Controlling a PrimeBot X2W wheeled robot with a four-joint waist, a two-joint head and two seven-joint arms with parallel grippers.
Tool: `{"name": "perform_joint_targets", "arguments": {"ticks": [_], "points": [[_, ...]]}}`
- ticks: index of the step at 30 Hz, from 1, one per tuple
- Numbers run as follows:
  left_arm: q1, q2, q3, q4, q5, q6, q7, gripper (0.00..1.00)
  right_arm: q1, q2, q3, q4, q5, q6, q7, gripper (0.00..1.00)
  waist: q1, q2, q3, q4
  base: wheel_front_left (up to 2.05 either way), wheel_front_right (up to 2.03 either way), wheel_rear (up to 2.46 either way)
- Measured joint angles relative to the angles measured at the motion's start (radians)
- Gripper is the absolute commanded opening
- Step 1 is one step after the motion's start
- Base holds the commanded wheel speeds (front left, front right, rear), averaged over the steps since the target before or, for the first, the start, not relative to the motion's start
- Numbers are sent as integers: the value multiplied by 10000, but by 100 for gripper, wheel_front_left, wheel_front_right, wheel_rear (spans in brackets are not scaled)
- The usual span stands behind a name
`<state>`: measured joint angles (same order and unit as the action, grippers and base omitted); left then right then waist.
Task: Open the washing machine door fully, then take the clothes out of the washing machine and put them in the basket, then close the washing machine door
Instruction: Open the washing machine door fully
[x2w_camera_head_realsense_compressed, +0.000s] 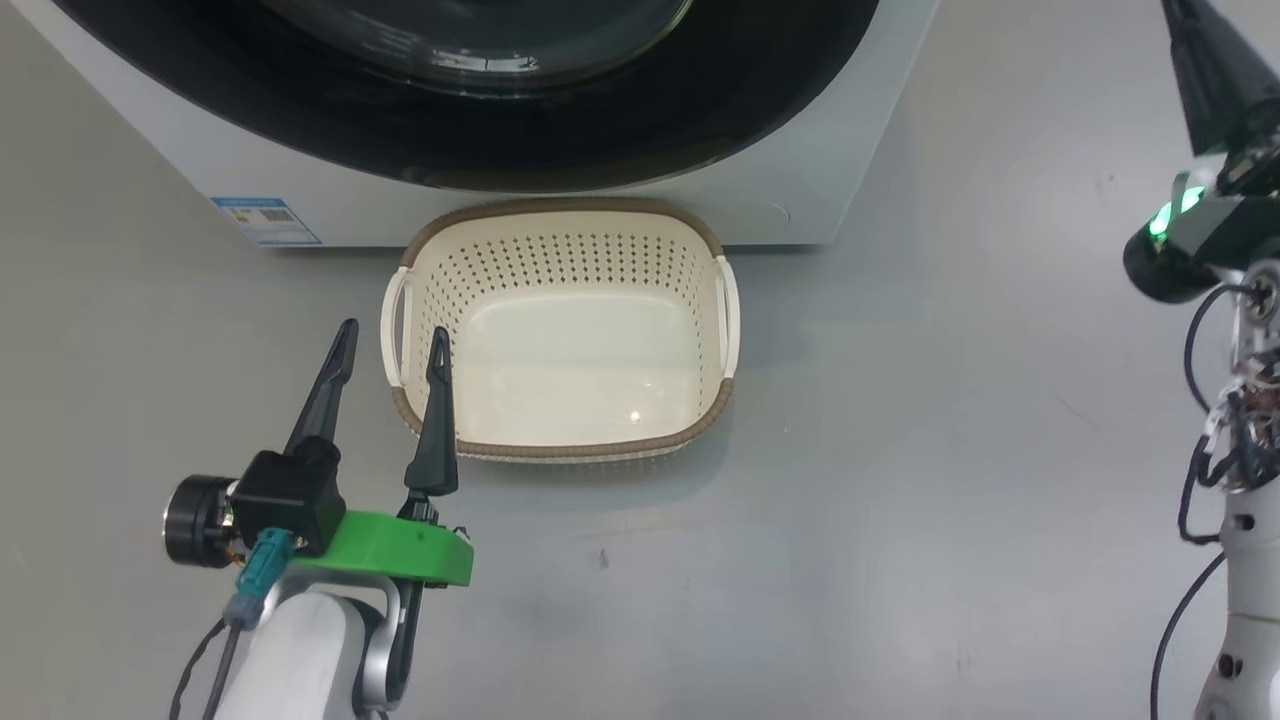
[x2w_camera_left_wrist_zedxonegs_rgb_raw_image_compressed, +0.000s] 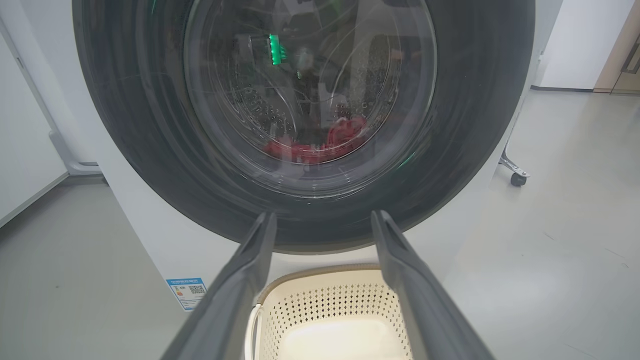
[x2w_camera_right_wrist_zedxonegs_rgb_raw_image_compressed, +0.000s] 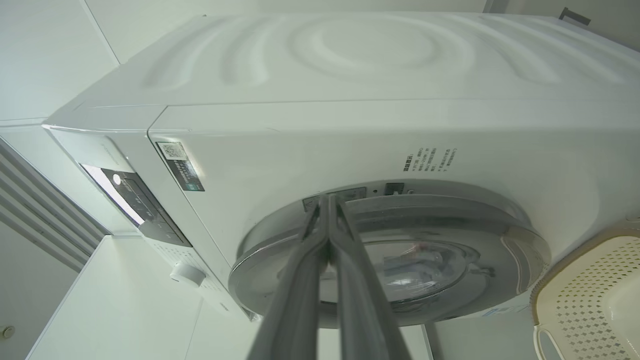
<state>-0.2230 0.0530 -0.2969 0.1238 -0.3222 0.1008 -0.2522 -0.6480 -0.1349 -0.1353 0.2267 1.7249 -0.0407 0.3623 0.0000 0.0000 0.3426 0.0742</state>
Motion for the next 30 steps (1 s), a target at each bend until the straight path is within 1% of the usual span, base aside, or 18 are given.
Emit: {"name": "perform_joint_targets", "arguments": {"ticks": [4,9,14,22,30], "points": [[-302,-35,-100,-98,69,0,0,100,-787,-336,8,-4,84,-330,334,0,0,0,435,142,0,0,0],[-610,-86,-211,-190,69,0,0,100,-1655,-750,228,98,63,-500,734,0,0,0,941,371,0,0,0],[-787,-115,-247,-201,63,8,0,100,-2201,-947,740,372,-123,-602,1150,0,0,0,1343,643,0,0,0],[-1016,-138,-353,-199,54,52,0,100,-3175,-1133,1093,796,-203,-756,1563,0,0,0,1827,1020,0,0,0],[-1267,-161,-489,-190,10,58,0,100,-3731,-1375,1467,1486,-558,-769,1829,0,0,0,2132,1360,0,0,0]]}}
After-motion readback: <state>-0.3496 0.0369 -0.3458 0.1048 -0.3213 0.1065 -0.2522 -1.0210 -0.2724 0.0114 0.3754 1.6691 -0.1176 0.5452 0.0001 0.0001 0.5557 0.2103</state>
